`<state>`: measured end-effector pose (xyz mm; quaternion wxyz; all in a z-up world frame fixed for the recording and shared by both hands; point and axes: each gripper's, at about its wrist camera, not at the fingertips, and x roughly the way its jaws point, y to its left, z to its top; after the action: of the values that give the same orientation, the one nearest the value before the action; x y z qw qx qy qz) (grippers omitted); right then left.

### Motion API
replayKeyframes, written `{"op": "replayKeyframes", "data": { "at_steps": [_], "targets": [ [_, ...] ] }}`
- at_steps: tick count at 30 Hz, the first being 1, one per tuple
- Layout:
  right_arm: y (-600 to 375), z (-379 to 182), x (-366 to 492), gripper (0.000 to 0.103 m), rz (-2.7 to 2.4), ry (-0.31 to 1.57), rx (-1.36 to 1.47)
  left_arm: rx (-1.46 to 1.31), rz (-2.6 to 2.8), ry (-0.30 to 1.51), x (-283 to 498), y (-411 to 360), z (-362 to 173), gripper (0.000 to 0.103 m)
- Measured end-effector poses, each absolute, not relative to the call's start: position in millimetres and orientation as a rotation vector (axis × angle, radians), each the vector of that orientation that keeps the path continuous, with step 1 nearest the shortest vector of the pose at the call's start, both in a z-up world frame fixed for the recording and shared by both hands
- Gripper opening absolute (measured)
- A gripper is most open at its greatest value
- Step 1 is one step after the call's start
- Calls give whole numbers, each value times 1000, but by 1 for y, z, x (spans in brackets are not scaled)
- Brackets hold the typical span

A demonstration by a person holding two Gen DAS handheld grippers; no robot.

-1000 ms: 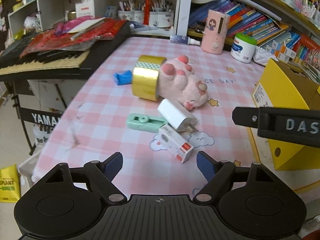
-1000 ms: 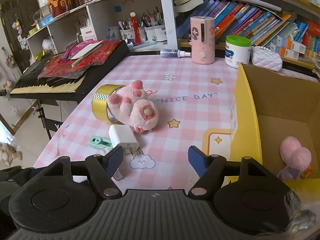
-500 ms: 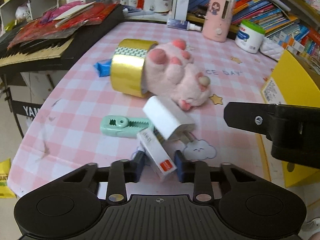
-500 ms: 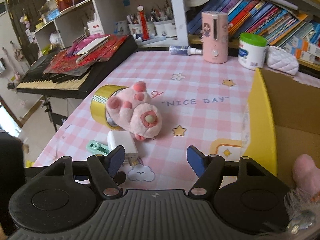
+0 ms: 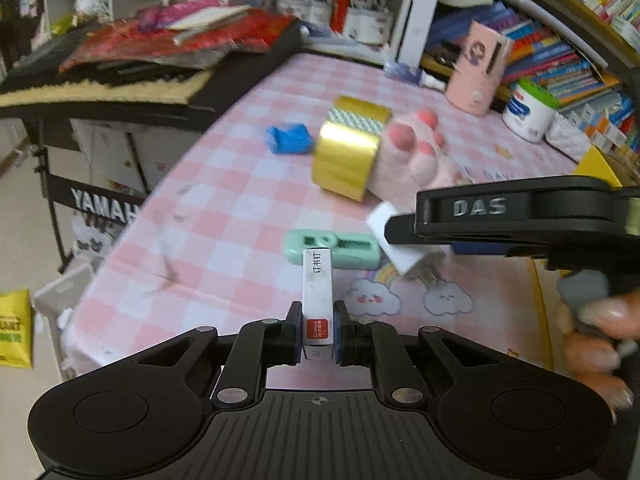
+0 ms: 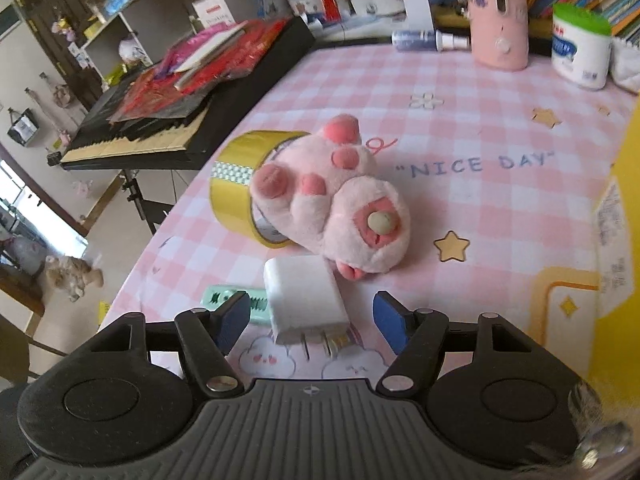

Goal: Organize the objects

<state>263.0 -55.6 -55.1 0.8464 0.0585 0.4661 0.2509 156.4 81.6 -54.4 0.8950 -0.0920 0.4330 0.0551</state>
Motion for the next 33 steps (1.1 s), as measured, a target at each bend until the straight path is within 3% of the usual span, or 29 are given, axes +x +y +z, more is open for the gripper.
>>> {"op": "replayKeyframes", "data": {
  "at_steps": [10, 33],
  "targets": [
    [-36, -72, 277, 43, 570, 1007, 95, -238, 151, 823, 141, 96, -32, 13],
    [-84, -5, 173, 42, 455, 845, 40, -225, 14, 726, 95, 88, -5, 13]
  ]
}}
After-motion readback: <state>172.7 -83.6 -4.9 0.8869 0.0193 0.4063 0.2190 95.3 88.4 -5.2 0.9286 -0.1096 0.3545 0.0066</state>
